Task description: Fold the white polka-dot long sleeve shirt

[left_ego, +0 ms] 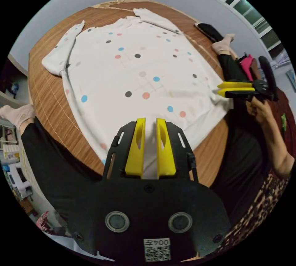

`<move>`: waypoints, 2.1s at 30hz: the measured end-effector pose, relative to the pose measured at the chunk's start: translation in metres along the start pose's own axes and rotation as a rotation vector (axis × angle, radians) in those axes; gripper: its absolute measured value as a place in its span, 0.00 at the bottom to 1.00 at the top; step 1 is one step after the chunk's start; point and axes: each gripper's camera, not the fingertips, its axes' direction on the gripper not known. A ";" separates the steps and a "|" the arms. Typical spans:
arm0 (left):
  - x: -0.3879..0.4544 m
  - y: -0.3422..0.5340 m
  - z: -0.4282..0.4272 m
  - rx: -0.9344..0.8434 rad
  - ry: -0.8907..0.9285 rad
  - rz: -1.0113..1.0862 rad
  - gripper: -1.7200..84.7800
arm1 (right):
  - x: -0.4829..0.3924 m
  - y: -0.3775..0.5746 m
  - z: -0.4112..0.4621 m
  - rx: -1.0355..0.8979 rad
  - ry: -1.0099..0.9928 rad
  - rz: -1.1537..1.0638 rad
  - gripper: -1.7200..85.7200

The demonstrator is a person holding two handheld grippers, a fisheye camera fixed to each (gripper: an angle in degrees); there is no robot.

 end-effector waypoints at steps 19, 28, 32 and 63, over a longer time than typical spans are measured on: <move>0.068 0.098 0.064 0.165 -0.083 0.121 0.24 | -0.029 0.022 0.092 -0.042 0.171 0.048 0.20; 0.064 0.125 0.072 0.110 0.100 0.055 0.28 | -0.015 0.054 0.113 -0.098 0.146 0.113 0.20; 0.057 0.133 0.075 0.129 0.135 0.032 0.28 | 0.000 0.060 0.122 -0.100 0.123 0.132 0.20; -0.022 0.064 0.128 0.313 -0.101 -0.071 0.12 | 0.311 -0.049 0.089 0.450 -0.143 0.362 0.13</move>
